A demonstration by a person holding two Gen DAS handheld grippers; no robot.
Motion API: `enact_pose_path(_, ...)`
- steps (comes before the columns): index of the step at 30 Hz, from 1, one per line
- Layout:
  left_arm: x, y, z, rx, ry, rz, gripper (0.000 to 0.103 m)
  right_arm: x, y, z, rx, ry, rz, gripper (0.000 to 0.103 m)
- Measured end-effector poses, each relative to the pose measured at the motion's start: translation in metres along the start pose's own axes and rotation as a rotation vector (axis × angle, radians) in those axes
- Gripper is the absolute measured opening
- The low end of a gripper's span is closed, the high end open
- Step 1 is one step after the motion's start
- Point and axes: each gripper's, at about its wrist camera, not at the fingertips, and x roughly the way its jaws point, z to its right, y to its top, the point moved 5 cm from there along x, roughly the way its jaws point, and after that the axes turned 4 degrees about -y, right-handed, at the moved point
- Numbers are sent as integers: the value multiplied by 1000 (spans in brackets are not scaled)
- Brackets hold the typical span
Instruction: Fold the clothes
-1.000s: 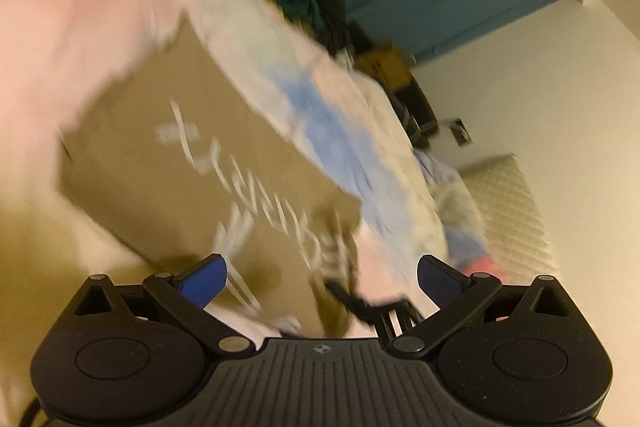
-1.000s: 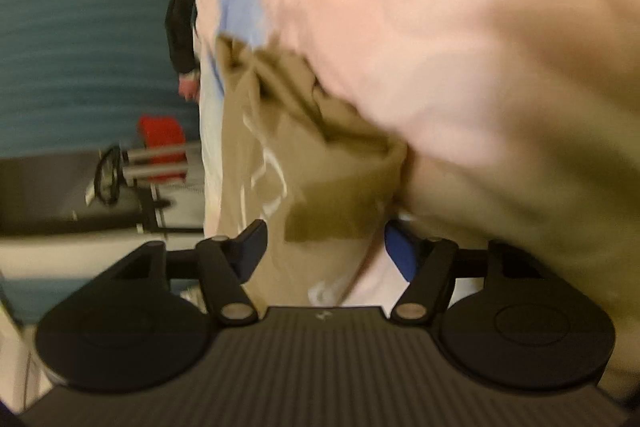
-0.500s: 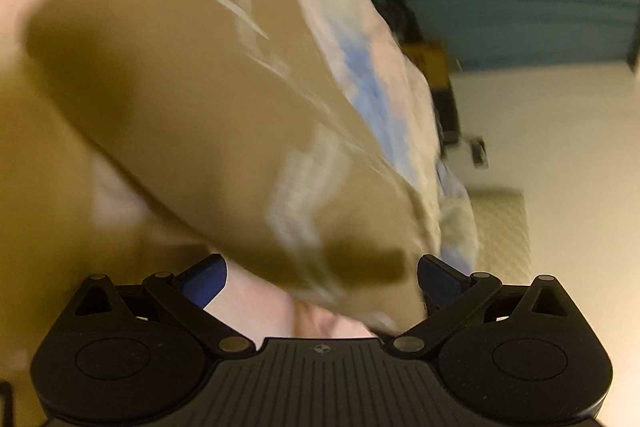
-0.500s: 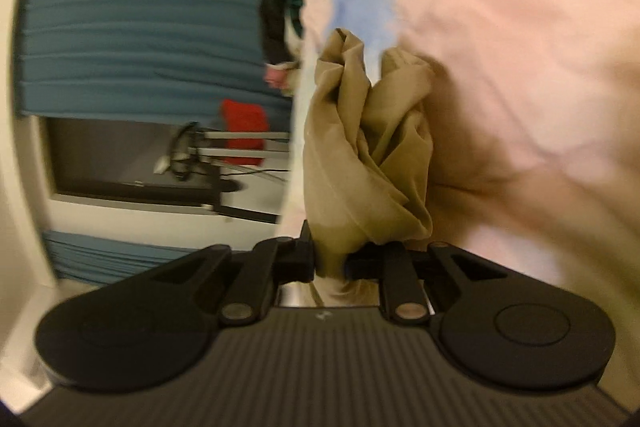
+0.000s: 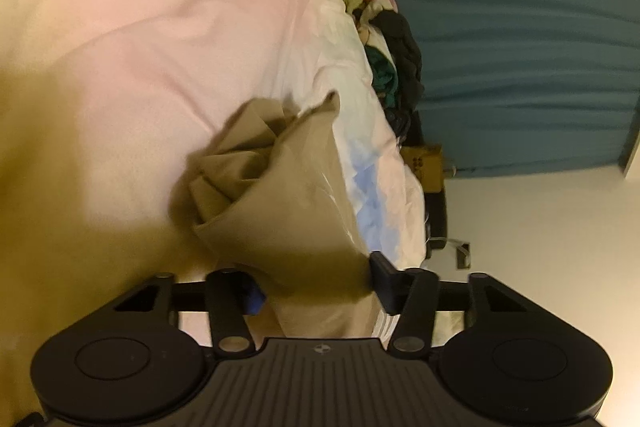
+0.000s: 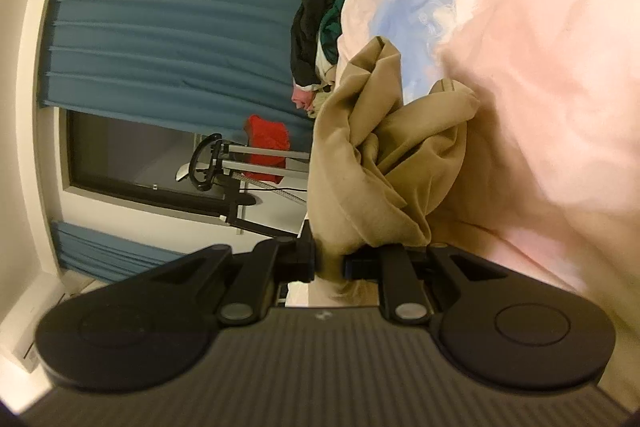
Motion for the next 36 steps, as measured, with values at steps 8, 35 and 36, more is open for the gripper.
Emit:
enact_pose_path(8, 25, -15, 62, -2, 22, -149, 31, -34, 50, -17, 62, -86, 25, 16)
enact_pose_path(35, 420, -35, 194, 572, 21, -225, 26, 121, 337, 22, -216, -306, 260, 16)
enact_pose_path(36, 415, -38, 176, 587, 43, -240, 26, 121, 330, 39, -217, -322, 240, 16)
